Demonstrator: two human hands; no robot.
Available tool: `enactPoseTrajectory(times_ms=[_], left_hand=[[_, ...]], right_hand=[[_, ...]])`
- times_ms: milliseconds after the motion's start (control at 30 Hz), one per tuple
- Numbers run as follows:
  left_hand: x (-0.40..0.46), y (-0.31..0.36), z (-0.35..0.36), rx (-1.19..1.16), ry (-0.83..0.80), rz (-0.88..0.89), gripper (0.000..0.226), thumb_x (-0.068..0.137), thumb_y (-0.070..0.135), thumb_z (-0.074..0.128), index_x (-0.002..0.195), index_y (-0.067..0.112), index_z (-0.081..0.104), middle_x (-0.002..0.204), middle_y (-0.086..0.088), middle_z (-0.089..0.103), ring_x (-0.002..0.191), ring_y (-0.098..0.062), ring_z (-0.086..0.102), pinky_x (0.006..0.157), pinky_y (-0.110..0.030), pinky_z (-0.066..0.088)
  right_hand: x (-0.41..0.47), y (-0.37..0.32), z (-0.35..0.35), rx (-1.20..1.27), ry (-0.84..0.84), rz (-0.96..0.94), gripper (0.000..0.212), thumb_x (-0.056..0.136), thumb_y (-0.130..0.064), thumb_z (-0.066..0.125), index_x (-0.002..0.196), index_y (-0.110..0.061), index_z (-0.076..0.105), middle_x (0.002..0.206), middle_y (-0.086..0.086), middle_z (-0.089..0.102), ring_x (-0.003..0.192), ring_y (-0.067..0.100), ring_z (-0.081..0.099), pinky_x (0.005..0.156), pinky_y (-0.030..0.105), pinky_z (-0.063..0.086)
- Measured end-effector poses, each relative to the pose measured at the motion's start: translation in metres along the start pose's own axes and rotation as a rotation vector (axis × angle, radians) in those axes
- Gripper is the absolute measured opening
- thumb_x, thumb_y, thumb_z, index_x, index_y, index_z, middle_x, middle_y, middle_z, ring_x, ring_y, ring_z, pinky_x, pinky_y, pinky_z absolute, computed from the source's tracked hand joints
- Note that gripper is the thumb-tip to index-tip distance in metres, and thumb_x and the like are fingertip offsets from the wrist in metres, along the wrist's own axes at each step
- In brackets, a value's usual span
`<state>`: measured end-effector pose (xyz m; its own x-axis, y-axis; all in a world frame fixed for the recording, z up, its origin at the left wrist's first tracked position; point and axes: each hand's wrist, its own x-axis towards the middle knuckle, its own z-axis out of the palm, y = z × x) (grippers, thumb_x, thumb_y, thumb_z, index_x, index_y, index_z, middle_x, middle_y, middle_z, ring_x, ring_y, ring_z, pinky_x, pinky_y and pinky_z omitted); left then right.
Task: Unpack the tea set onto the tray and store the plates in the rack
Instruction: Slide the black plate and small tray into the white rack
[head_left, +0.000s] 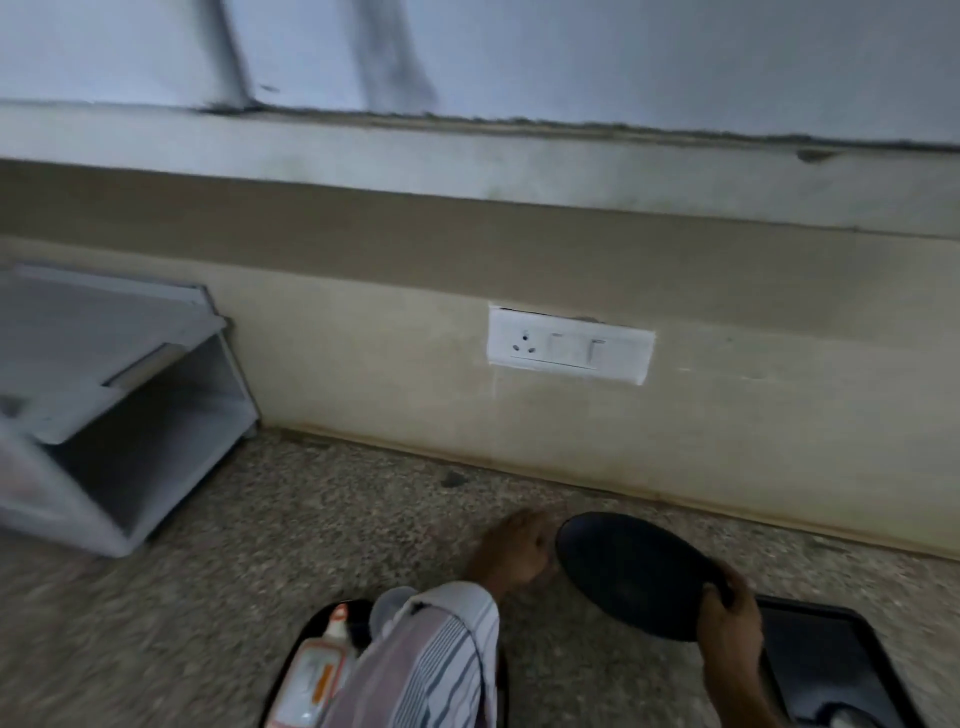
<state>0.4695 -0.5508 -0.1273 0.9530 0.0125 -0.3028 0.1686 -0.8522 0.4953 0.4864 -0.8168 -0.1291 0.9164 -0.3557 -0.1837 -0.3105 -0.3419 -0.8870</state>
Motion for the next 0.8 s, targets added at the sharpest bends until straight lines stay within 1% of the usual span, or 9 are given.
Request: enactPoseTrajectory(times_ms=[67, 167, 200, 267, 333, 433, 633, 733, 800], left_hand=[[-0.016, -0.012, -0.035, 0.007, 0.053, 0.015, 0.062, 0.092, 0.041, 0.026, 0.149, 0.020, 0.036, 0.158, -0.010, 0.035, 0.141, -0.034, 0.038, 0.111, -0.046, 0.038], [-0.049, -0.037, -0.103, 0.070, 0.172, 0.015, 0.060, 0.093, 0.041, 0.027, 0.147, 0.020, 0.041, 0.157, -0.011, 0.037, 0.136, -0.036, 0.043, 0.109, -0.045, 0.040], [-0.058, -0.041, -0.126, 0.092, 0.227, 0.027, 0.062, 0.091, 0.042, 0.026, 0.147, 0.021, 0.041, 0.158, -0.010, 0.036, 0.135, -0.037, 0.045, 0.109, -0.047, 0.040], [-0.085, -0.065, -0.178, 0.168, 0.328, 0.019, 0.063, 0.090, 0.044, 0.025, 0.148, 0.025, 0.041, 0.159, -0.007, 0.035, 0.131, -0.037, 0.048, 0.105, -0.047, 0.043], [-0.110, -0.104, -0.225, 0.254, 0.408, 0.016, 0.056, 0.095, 0.040, 0.029, 0.149, 0.028, 0.038, 0.160, -0.004, 0.033, 0.131, -0.036, 0.048, 0.101, -0.047, 0.043], [-0.140, -0.170, -0.288, 0.331, 0.477, -0.044, 0.051, 0.100, 0.037, 0.033, 0.150, 0.028, 0.037, 0.161, -0.002, 0.031, 0.135, -0.033, 0.044, 0.105, -0.046, 0.040], [-0.188, -0.264, -0.359, 0.381, 0.514, -0.130, 0.067, 0.090, 0.046, 0.018, 0.151, 0.026, 0.035, 0.162, -0.004, 0.029, 0.143, -0.030, 0.035, 0.114, -0.045, 0.032], [-0.197, -0.303, -0.382, 0.358, 0.475, -0.159, 0.052, 0.104, 0.038, 0.030, 0.155, 0.026, 0.027, 0.164, -0.003, 0.022, 0.149, -0.026, 0.026, 0.120, -0.042, 0.024], [-0.202, -0.325, -0.395, 0.330, 0.418, -0.172, 0.054, 0.105, 0.038, 0.029, 0.156, 0.024, 0.021, 0.165, -0.002, 0.019, 0.151, -0.022, 0.020, 0.123, -0.038, 0.017]], right_hand=[[-0.015, -0.019, 0.013, 0.016, -0.023, -0.034, 0.037, 0.101, -0.007, 0.044, 0.135, -0.015, 0.057, 0.125, 0.025, 0.062, 0.106, 0.044, 0.061, 0.089, 0.052, 0.053], [-0.037, -0.050, 0.044, 0.038, -0.076, -0.116, 0.032, 0.103, -0.012, 0.044, 0.133, -0.016, 0.055, 0.114, 0.024, 0.064, 0.090, 0.039, 0.062, 0.065, 0.036, 0.048], [-0.041, -0.061, 0.054, 0.073, -0.089, -0.124, 0.032, 0.103, -0.012, 0.043, 0.133, -0.015, 0.054, 0.115, 0.022, 0.063, 0.093, 0.039, 0.062, 0.065, 0.036, 0.048], [-0.063, -0.085, 0.089, 0.162, -0.099, -0.136, 0.033, 0.101, -0.012, 0.045, 0.133, -0.014, 0.054, 0.118, 0.019, 0.060, 0.105, 0.041, 0.061, 0.080, 0.049, 0.056], [-0.089, -0.104, 0.128, 0.202, -0.097, -0.157, 0.031, 0.099, -0.016, 0.047, 0.128, -0.018, 0.056, 0.118, 0.018, 0.060, 0.108, 0.040, 0.061, 0.092, 0.057, 0.054], [-0.130, -0.131, 0.189, 0.245, -0.153, -0.148, 0.031, 0.101, -0.011, 0.047, 0.130, -0.012, 0.054, 0.114, 0.014, 0.059, 0.103, 0.034, 0.059, 0.088, 0.050, 0.054], [-0.199, -0.168, 0.301, 0.215, -0.232, -0.212, 0.032, 0.100, -0.009, 0.049, 0.131, -0.007, 0.057, 0.121, 0.019, 0.063, 0.105, 0.034, 0.061, 0.082, 0.038, 0.047], [-0.230, -0.183, 0.352, 0.210, -0.306, -0.223, 0.031, 0.101, -0.012, 0.048, 0.130, -0.012, 0.056, 0.124, 0.017, 0.063, 0.111, 0.035, 0.061, 0.090, 0.044, 0.052], [-0.248, -0.189, 0.382, 0.208, -0.330, -0.221, 0.031, 0.101, -0.010, 0.048, 0.131, -0.010, 0.057, 0.126, 0.016, 0.063, 0.115, 0.034, 0.060, 0.092, 0.039, 0.049]])
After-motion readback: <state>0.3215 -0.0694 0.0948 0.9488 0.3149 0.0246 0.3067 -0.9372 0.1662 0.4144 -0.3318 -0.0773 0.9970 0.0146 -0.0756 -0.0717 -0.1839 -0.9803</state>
